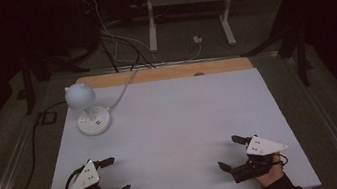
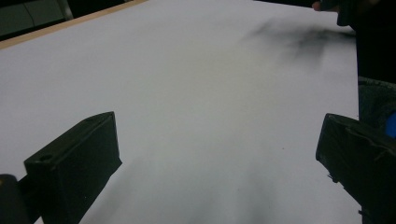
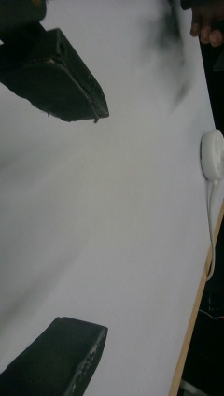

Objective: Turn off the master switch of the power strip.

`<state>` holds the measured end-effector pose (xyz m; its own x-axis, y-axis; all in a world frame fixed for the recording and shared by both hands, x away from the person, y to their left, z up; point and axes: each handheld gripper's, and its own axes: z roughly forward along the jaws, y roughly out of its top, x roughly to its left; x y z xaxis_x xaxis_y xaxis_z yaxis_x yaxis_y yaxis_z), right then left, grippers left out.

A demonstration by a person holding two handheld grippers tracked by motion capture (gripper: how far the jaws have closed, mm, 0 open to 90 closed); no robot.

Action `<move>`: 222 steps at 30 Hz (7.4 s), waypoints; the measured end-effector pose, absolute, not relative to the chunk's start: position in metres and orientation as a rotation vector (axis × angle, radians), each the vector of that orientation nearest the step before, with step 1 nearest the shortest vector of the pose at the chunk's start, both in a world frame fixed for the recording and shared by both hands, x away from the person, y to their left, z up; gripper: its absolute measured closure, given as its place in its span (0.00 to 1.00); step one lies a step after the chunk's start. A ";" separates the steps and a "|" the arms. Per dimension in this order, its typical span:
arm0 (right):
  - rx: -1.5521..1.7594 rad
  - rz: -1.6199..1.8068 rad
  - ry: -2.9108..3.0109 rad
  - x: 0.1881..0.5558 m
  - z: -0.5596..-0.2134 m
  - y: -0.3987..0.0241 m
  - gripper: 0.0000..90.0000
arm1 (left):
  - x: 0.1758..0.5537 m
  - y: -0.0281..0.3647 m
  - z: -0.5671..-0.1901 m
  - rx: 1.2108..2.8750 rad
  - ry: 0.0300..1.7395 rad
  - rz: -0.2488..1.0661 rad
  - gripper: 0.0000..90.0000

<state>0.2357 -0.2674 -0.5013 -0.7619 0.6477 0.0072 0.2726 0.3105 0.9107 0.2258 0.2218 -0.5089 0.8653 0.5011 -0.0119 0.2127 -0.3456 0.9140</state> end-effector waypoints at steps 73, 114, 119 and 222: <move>0.806 1.527 2.102 0.228 -0.490 -0.274 0.00 | 0.276 0.208 -0.453 1.853 0.772 0.448 0.00; 0.817 1.545 2.094 0.228 -0.489 -0.278 0.00 | 0.343 0.204 -0.473 1.717 1.161 0.698 0.00; 0.816 1.542 2.094 0.228 -0.489 -0.277 0.00 | 0.347 0.202 -0.476 1.718 1.197 0.732 0.00; 0.822 1.535 2.122 0.229 -0.492 -0.277 0.00 | 0.402 0.198 -0.529 1.948 1.284 1.112 1.00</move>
<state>0.2286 -0.2767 -0.4917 -0.7501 0.6609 0.0230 0.2287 0.2266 0.9468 0.4019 0.1981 -0.5292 0.2017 0.9198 0.3366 0.4644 -0.3924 0.7939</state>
